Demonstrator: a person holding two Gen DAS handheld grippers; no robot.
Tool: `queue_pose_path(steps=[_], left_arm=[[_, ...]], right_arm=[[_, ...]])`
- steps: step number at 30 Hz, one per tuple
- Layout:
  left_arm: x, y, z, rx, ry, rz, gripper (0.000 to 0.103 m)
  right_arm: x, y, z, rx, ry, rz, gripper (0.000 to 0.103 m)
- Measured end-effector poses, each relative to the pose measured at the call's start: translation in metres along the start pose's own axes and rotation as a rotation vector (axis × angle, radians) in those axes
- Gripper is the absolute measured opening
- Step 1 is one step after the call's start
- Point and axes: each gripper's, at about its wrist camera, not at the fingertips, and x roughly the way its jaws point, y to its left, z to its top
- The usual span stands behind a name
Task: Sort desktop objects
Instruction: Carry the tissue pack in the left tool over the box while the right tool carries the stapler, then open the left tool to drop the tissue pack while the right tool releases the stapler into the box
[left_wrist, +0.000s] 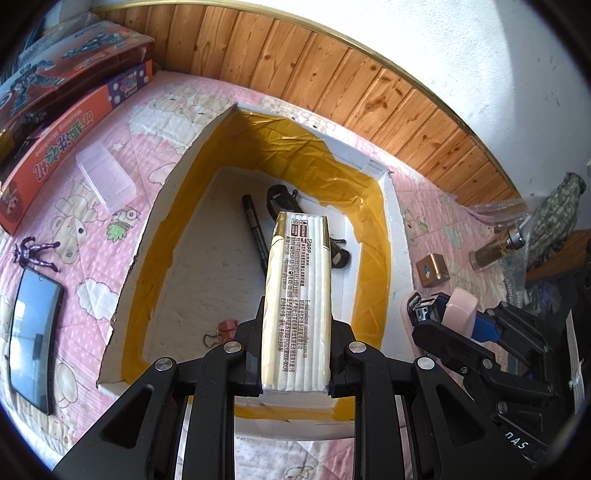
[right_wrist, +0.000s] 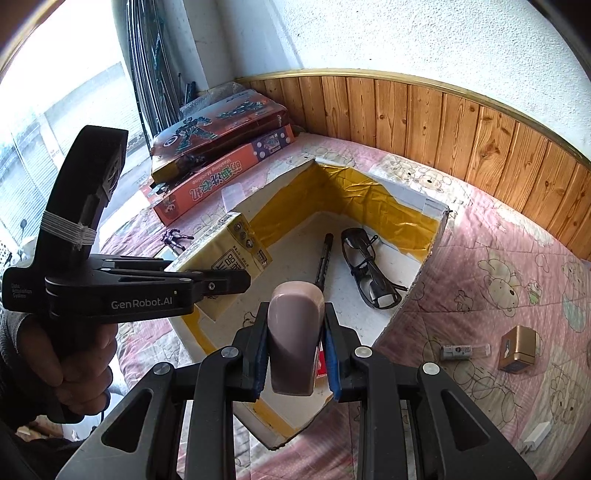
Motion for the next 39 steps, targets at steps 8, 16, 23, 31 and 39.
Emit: queue_pose_path(steps=[8,16,23,31,39], left_arm=[[0.013,0.012,0.014,-0.023,0.042,0.025,0.022],[0.037,0.024,0.025,-0.048,0.119,0.044,0.023],[0.058,0.034,0.035,-0.039,0.178,0.082,0.023],[0.076,0.042,0.047,-0.031,0.251,0.116,0.023],[0.095,0.038,0.055,0.009,0.309,0.131,0.024]], right_arm=[[0.028,-0.005,0.013,-0.005,0.048,0.028,0.027],[0.062,-0.011,0.027,-0.024,0.114,0.041,0.027],[0.097,-0.019,0.036,-0.051,0.200,0.016,0.027],[0.140,-0.033,0.041,-0.065,0.358,-0.026,0.027],[0.164,-0.031,0.043,-0.091,0.448,-0.043,0.027]])
